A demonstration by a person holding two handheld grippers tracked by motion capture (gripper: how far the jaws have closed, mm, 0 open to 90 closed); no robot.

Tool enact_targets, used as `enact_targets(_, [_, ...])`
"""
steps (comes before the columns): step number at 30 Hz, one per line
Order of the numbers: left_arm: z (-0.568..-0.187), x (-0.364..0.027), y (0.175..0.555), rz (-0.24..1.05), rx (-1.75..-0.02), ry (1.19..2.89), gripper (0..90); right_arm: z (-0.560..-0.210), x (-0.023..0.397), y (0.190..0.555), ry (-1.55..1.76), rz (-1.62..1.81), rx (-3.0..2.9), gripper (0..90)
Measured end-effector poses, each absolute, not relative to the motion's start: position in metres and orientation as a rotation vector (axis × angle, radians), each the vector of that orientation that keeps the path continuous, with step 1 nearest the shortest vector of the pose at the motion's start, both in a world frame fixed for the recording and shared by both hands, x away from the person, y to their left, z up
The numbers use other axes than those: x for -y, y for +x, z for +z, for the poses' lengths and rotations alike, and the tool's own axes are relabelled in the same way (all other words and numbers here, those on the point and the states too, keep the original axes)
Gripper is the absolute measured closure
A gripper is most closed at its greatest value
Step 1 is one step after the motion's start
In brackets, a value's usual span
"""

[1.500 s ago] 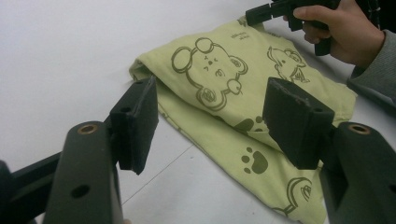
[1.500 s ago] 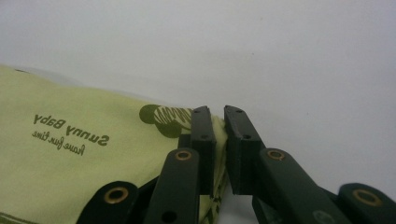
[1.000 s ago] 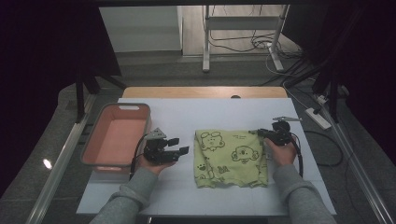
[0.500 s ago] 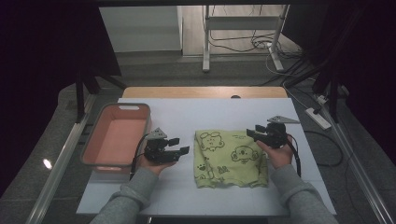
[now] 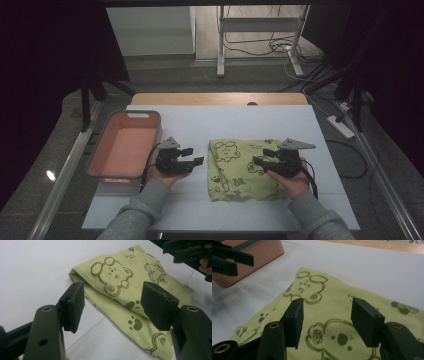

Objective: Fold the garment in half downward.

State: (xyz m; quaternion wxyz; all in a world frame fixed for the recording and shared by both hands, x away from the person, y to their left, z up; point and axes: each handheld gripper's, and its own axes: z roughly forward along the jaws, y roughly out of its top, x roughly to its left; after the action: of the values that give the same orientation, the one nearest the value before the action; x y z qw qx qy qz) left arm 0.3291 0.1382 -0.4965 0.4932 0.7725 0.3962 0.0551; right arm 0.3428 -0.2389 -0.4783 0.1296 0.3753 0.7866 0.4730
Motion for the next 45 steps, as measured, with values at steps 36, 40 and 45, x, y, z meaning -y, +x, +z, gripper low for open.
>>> enact_targets(36, [-0.497,-0.128,0.338,0.131,-0.951,1.885,35.5,-0.489,0.196,0.305,0.936,1.384,-2.440,42.8])
enact_targets(40, [-0.498,-0.125,0.342,0.119,-0.956,1.888,35.2,-0.491,0.189,0.304,0.922,1.379,-2.459,42.5])
enact_targets(45, [-0.498,-0.122,0.345,0.108,-0.957,1.886,35.2,-0.492,0.184,0.302,0.906,1.373,-2.476,42.4])
